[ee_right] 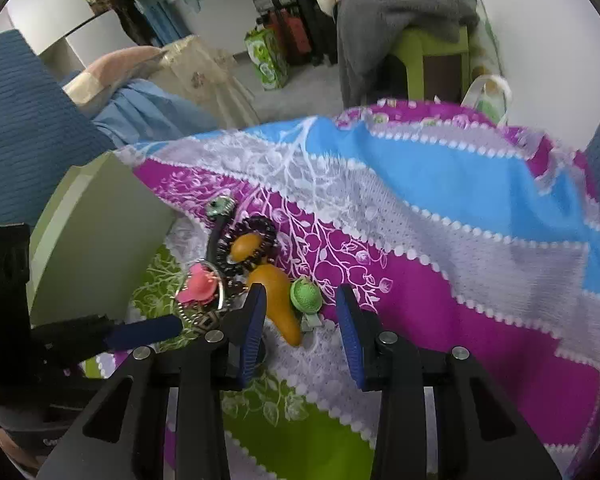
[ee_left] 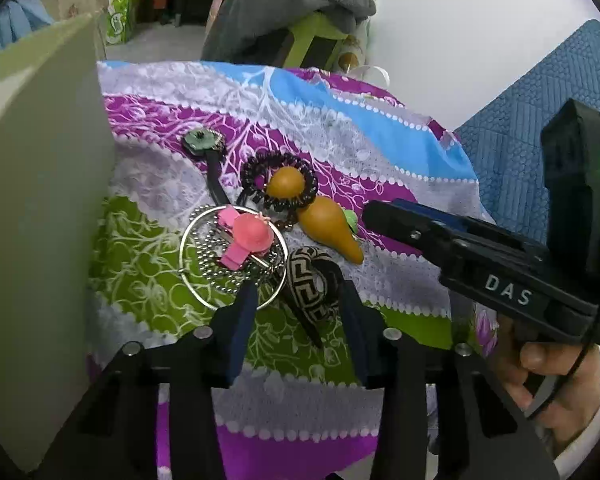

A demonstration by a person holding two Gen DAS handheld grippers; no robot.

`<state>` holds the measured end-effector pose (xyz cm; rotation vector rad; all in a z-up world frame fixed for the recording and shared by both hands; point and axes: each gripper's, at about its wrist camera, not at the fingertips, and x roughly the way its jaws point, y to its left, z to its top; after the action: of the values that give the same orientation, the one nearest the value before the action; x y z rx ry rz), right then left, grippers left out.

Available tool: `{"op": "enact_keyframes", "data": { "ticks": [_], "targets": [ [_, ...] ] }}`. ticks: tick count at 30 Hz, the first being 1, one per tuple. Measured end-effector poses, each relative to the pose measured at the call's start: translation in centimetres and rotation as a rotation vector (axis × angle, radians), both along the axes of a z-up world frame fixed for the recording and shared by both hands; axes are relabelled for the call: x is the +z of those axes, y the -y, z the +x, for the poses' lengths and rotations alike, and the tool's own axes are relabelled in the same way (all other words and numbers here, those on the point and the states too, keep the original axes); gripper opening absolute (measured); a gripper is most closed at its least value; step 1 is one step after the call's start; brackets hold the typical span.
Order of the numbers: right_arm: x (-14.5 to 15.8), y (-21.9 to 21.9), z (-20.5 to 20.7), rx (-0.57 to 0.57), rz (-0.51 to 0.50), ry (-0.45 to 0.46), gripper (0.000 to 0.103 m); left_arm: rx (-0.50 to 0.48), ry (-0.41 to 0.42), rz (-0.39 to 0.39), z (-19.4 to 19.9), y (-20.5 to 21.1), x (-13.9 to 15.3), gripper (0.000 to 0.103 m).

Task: Organize jewelry
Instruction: 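Grasp the zigzag bangle with the left tool while the right grasps the green crocheted pendant, then lift the bangle with the left tool while the right lifts the green pendant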

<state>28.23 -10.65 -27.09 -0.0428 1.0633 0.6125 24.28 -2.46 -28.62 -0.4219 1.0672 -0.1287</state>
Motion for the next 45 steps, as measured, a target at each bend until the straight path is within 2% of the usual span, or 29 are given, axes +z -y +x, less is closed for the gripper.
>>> {"op": "enact_keyframes", "data": {
  "ticks": [4, 6, 8, 11, 14, 21, 29, 38, 42, 45],
  "targets": [
    [-1.1, 0.0, 0.6, 0.005, 0.005, -0.040, 0.034, -0.009, 0.007, -0.017, 0.4, 0.1, -0.4, 0.030],
    [-1.4, 0.2, 0.8, 0.007, 0.026, -0.055, 0.034, -0.015, 0.002, -0.036, 0.6, 0.0, -0.7, 0.028],
    [-1.7, 0.1, 1.0, 0.010, 0.034, -0.067, 0.034, -0.021, -0.002, -0.041, 0.7, -0.1, -0.9, 0.019],
    [-2.2, 0.2, 1.1, 0.019, 0.064, -0.102, 0.031, -0.025, 0.004, -0.058, 1.0, -0.1, -0.9, 0.011],
    [-2.1, -0.2, 0.8, 0.024, 0.041, -0.082, 0.015, -0.031, 0.016, -0.065, 1.0, -0.2, -0.5, 0.011],
    [-0.9, -0.2, 0.0, 0.004, 0.005, -0.022, 0.015, -0.035, 0.039, -0.068, 0.1, -0.3, 0.9, 0.010],
    [0.2, 0.9, -2.8, -0.082, -0.105, 0.035, 0.015, -0.030, 0.049, -0.007, -1.3, -0.3, 1.7, 0.011],
    [1.9, 2.0, -7.7, -0.197, -0.112, 0.050, 0.015, -0.023, 0.057, 0.032, -2.7, -0.5, 2.7, 0.010],
    [2.5, 1.8, -9.4, -0.220, -0.122, 0.049, 0.015, -0.024, 0.058, 0.051, -3.4, -0.8, 3.6, 0.010],
    [3.6, 1.5, -10.1, -0.223, -0.137, 0.074, 0.015, -0.023, 0.054, 0.036, -4.0, -1.4, 4.5, 0.010]
  ]
}}
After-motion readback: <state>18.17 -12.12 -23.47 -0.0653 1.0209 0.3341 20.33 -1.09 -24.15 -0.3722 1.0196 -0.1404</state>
